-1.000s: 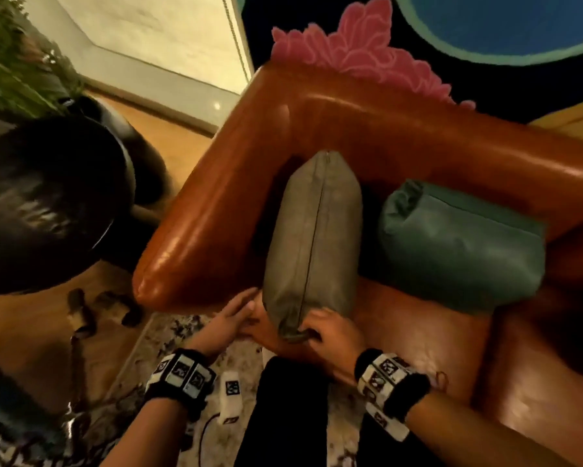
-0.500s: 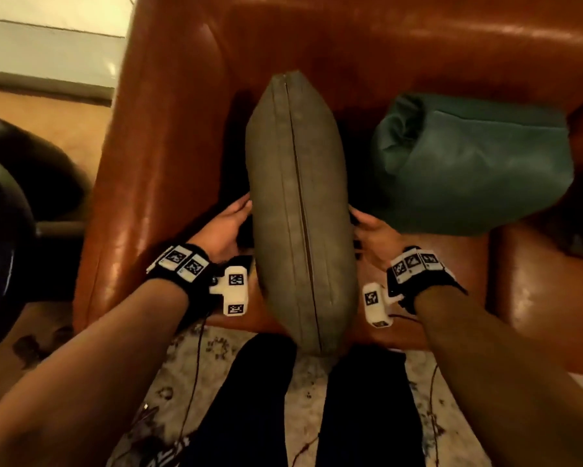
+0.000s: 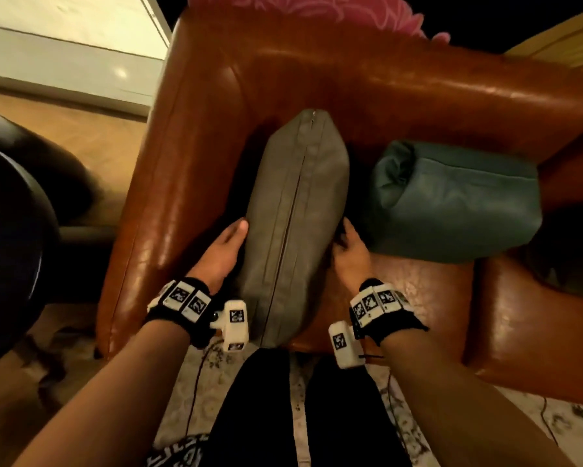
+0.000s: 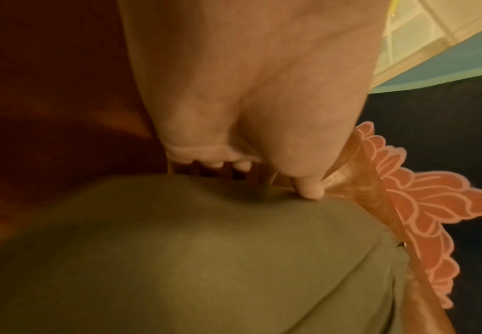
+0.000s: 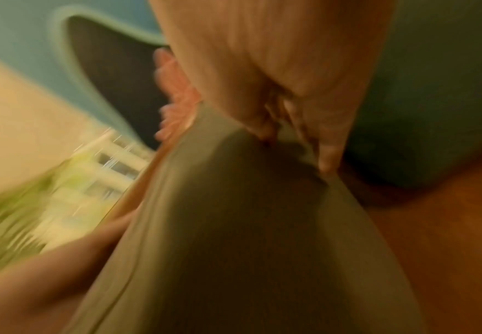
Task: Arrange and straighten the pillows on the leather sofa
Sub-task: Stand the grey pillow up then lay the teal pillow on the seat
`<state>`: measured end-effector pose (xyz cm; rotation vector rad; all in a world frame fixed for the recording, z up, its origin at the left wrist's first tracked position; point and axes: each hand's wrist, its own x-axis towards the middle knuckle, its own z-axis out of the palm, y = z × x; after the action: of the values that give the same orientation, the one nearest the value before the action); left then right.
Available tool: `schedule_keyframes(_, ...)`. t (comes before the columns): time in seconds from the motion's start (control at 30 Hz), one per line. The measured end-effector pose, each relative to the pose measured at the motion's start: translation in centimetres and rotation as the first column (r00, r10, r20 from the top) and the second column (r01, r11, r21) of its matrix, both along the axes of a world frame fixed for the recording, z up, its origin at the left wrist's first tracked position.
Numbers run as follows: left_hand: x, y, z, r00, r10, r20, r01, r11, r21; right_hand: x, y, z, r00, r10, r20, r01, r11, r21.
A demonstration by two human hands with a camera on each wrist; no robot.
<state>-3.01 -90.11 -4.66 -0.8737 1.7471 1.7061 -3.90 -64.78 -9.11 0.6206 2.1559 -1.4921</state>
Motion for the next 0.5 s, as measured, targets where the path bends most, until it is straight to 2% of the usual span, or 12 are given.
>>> schedule_keyframes(0.03,1.4,0.1,0.6,1.0,-0.009,0.012,0.01,1.0,-0.011,0.1,-0.5,1.5,0.991,0.1,-0.088,-0.09,0.99,0.111)
schedule_keyframes(0.07,2.8,0.2,1.3,0.999,-0.01,0.038,0.01,1.0,0.002,0.3,-1.2,3.3,0.951,0.249,-0.183,-0.214,0.958,0.191)
schedule_keyframes(0.1,4.1,0.5,1.8,0.998,-0.008,0.067,0.006,0.999,0.035,1.0,-2.1,4.7,0.873,0.424,-0.241,-0.361,0.894,0.266)
schedule_keyframes(0.13,5.5,0.8,1.6,0.996,0.006,0.092,-0.012,0.997,0.074,1.9,-3.3,6.2,0.755,0.597,-0.272,-0.498,0.792,0.355)
schedule_keyframes(0.17,7.0,1.4,1.9,0.994,0.047,0.1,-0.058,0.992,0.111,3.0,-4.4,6.7,0.587,0.751,-0.303,-0.602,0.655,0.457)
schedule_keyframes(0.23,9.7,3.0,1.7,0.976,0.167,0.137,-0.179,0.981,0.08,5.4,-5.5,6.1,0.225,0.923,-0.312,-0.701,0.375,0.607)
schedule_keyframes(0.33,13.4,5.4,1.2,0.894,0.358,0.271,-0.381,0.924,0.036,7.5,-5.1,3.8,-0.21,0.95,-0.232,-0.712,0.014,0.702)
schedule_keyframes(0.4,14.4,6.6,1.4,0.869,0.405,0.283,-0.44,0.895,0.07,5.8,-3.5,2.3,-0.376,0.913,-0.157,-0.619,-0.122,0.776)
schedule_keyframes(0.43,15.0,7.1,1.6,0.852,0.45,0.267,-0.485,0.871,0.082,4.0,-2.8,1.8,-0.447,0.885,-0.133,-0.553,-0.156,0.818)
schedule_keyframes(0.47,15.3,7.7,1.8,0.828,0.501,0.25,-0.535,0.84,0.087,1.6,-2.2,1.6,-0.49,0.866,-0.101,-0.495,-0.18,0.85)
schedule_keyframes(0.5,15.6,8.4,2.1,0.802,0.553,0.227,-0.581,0.81,0.081,-1.1,-1.7,1.6,-0.502,0.861,-0.085,-0.449,-0.175,0.876)
